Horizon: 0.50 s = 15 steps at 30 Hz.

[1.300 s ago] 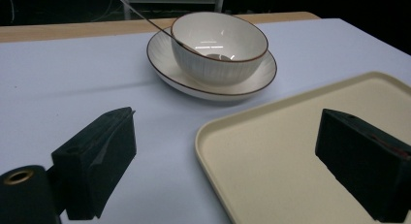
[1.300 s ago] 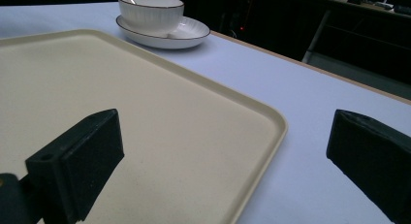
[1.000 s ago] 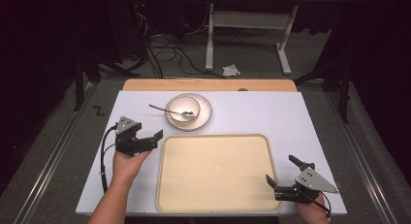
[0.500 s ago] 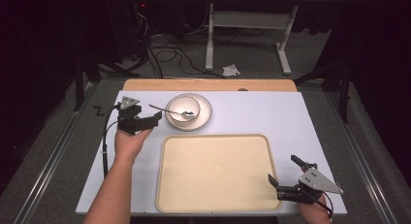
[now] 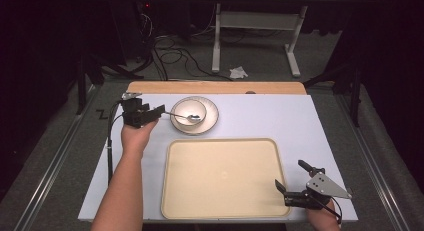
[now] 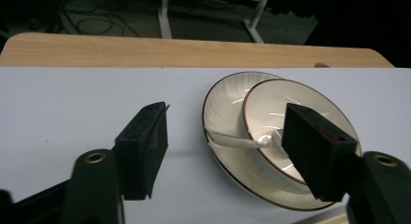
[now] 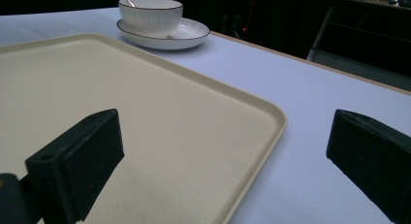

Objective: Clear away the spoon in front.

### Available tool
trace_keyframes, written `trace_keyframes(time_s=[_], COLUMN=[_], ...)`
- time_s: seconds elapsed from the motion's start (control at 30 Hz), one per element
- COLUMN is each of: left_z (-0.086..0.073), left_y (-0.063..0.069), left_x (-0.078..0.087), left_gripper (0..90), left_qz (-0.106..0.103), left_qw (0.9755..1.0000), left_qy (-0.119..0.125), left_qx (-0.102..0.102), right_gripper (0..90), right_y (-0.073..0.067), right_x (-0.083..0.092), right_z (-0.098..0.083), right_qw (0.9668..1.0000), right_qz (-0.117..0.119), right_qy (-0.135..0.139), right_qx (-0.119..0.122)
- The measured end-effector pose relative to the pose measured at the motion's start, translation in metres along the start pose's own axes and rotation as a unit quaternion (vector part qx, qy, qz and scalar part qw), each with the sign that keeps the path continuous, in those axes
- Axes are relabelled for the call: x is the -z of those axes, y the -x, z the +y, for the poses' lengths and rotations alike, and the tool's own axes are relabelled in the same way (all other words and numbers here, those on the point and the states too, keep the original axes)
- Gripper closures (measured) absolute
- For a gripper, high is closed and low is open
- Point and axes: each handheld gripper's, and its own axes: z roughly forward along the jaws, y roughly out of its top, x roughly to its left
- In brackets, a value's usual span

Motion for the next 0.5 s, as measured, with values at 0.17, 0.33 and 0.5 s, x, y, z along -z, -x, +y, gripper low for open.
trace_keyframes(time_s=[0.17, 0.33, 0.5], left_z=[-0.0012, -0.002, -0.0043], left_y=[-0.004, -0.0036, -0.0049], left_x=[-0.0039, -0.0062, -0.0044], left_gripper=[48.8, 64.6, 81.3], left_qz=[-0.014, -0.014, -0.024], left_qw=[0.9997, 0.9993, 0.9993], left_qy=[-0.015, -0.025, -0.02], left_qx=[0.016, 0.024, 0.022], right_gripper=[0.4, 0.4, 0.4], right_y=[0.0002, 0.0007, 0.0004], right_x=[0.0005, 0.0013, 0.001], right_z=[-0.0005, -0.0005, 0.0001], right_qw=[1.0, 1.0, 1.0], right_qz=[0.0, -0.004, -0.005], right_qy=[-0.001, 0.0, 0.001], right_qx=[-0.001, -0.004, -0.003])
